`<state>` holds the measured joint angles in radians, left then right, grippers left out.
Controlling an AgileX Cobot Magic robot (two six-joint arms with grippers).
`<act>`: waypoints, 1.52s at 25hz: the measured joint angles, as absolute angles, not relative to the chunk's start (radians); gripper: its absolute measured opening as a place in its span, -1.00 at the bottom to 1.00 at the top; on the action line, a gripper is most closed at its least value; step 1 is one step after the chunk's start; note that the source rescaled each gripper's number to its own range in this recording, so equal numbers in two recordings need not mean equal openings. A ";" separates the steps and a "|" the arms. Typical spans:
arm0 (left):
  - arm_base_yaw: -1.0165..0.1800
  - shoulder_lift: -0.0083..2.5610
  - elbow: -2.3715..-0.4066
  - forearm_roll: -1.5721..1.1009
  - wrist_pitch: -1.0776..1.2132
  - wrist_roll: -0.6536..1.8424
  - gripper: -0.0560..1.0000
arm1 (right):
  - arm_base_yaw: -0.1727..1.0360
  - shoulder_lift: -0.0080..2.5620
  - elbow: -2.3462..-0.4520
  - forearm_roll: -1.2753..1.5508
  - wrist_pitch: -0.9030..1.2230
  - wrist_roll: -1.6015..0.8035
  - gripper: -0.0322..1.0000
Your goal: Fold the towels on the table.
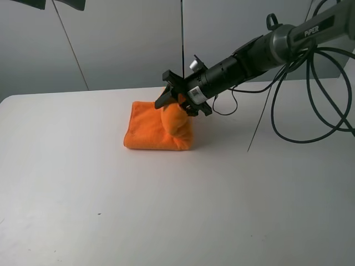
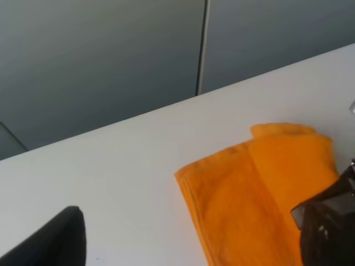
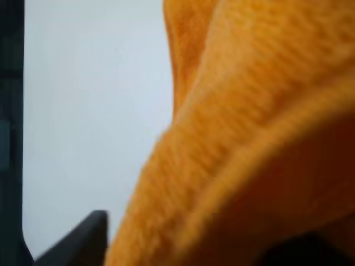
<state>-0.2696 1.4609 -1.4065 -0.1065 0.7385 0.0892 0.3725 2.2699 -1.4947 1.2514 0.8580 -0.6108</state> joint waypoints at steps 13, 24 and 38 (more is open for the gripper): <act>-0.270 1.457 -1.407 -0.107 0.745 0.086 0.98 | 0.470 2.218 -1.506 1.271 0.889 -0.618 1.00; -0.257 1.412 -1.407 -0.064 0.878 0.089 0.98 | 0.306 2.034 -1.505 0.968 0.879 -0.538 1.00; -0.104 0.905 -0.938 -0.115 0.862 0.105 0.98 | 0.180 1.156 -0.891 0.497 0.780 -0.342 1.00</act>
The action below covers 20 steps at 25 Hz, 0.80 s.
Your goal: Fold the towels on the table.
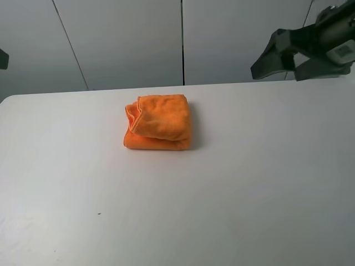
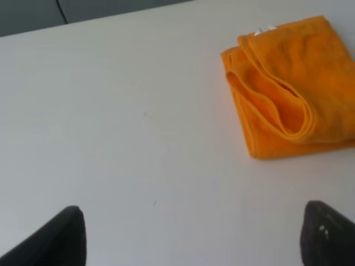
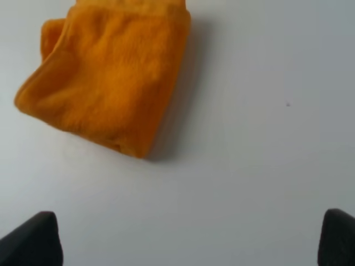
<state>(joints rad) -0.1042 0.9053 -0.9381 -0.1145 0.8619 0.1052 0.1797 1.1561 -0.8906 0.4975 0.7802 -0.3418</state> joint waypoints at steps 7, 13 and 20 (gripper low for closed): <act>-0.102 0.535 -0.762 -0.118 0.895 0.105 0.98 | 0.180 0.538 -0.727 0.338 0.862 -0.240 1.00; -0.102 0.291 -0.611 -0.117 0.944 0.105 0.98 | 0.180 0.193 -0.667 0.057 1.085 -0.086 1.00; -0.102 0.107 -0.553 -0.028 1.024 0.088 0.98 | 0.180 0.017 -0.570 -0.009 1.127 -0.039 1.00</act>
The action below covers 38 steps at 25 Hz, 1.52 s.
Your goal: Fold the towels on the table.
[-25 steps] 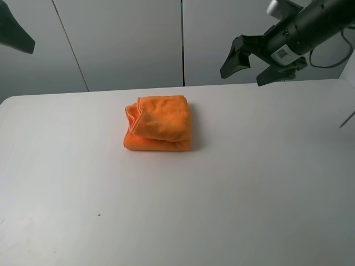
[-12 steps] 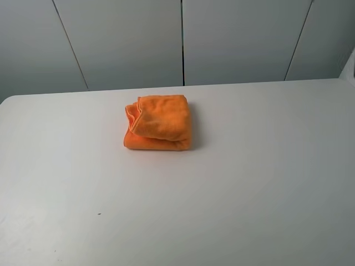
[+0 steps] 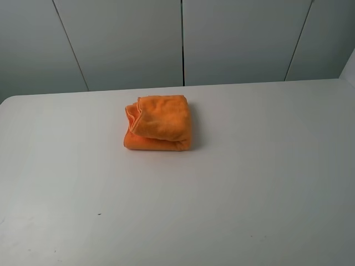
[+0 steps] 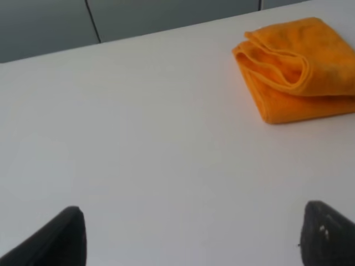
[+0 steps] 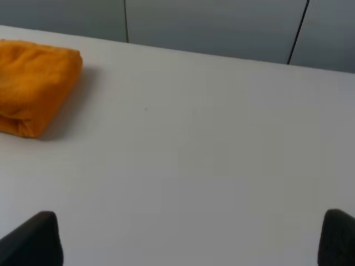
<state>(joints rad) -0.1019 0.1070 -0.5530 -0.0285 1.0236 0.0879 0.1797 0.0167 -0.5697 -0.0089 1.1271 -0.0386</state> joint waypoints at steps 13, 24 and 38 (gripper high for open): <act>-0.102 0.000 -0.512 0.008 1.082 0.009 0.98 | 0.180 0.005 -0.513 0.015 1.100 -0.011 1.00; -0.082 0.000 -0.512 0.000 1.082 -0.018 0.98 | 0.168 0.005 -0.513 0.015 1.100 0.000 1.00; 0.137 0.000 -0.512 0.000 1.082 -0.020 0.98 | 0.013 -0.001 -0.513 0.015 1.100 0.000 1.00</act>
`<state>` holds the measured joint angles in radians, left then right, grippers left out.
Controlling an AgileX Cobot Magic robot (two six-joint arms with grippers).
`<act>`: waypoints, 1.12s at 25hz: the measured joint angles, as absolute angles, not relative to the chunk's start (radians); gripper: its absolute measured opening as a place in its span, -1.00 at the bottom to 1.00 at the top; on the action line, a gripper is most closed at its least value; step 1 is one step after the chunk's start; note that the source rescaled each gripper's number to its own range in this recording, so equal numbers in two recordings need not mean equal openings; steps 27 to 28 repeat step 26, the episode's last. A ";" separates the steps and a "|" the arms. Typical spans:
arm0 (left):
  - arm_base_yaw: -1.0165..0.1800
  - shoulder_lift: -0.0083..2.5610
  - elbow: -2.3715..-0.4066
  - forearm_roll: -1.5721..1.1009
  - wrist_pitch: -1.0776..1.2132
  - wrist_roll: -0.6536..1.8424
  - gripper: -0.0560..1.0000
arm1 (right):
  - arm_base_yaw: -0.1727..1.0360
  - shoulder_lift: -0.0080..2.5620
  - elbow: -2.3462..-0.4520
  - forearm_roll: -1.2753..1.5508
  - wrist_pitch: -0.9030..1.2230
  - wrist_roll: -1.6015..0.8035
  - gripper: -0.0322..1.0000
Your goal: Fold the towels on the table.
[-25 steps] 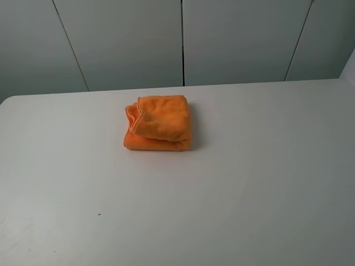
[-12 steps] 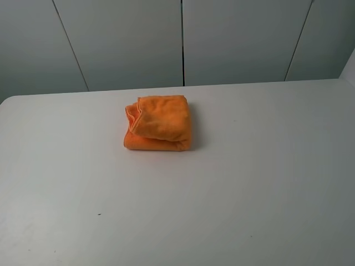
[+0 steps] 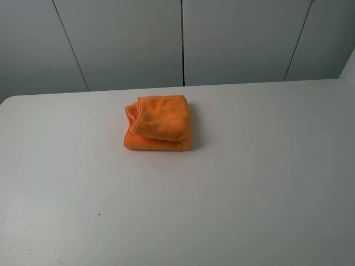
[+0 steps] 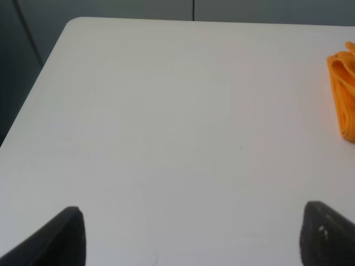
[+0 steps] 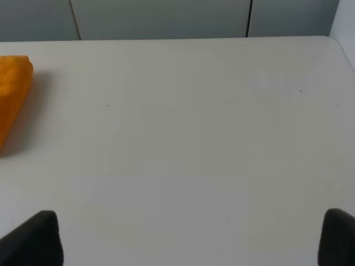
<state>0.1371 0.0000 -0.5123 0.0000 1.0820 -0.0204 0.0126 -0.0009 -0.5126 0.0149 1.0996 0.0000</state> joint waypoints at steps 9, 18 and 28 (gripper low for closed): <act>0.137 0.000 -0.512 0.000 1.082 -0.020 0.98 | 0.011 -0.001 -0.513 0.015 1.097 0.000 1.00; 0.137 0.000 -0.512 0.000 1.082 -0.020 0.98 | 0.011 -0.001 -0.513 0.015 1.097 0.000 1.00; 0.137 0.000 -0.512 0.000 1.082 -0.020 0.98 | 0.011 -0.001 -0.513 0.015 1.097 0.000 1.00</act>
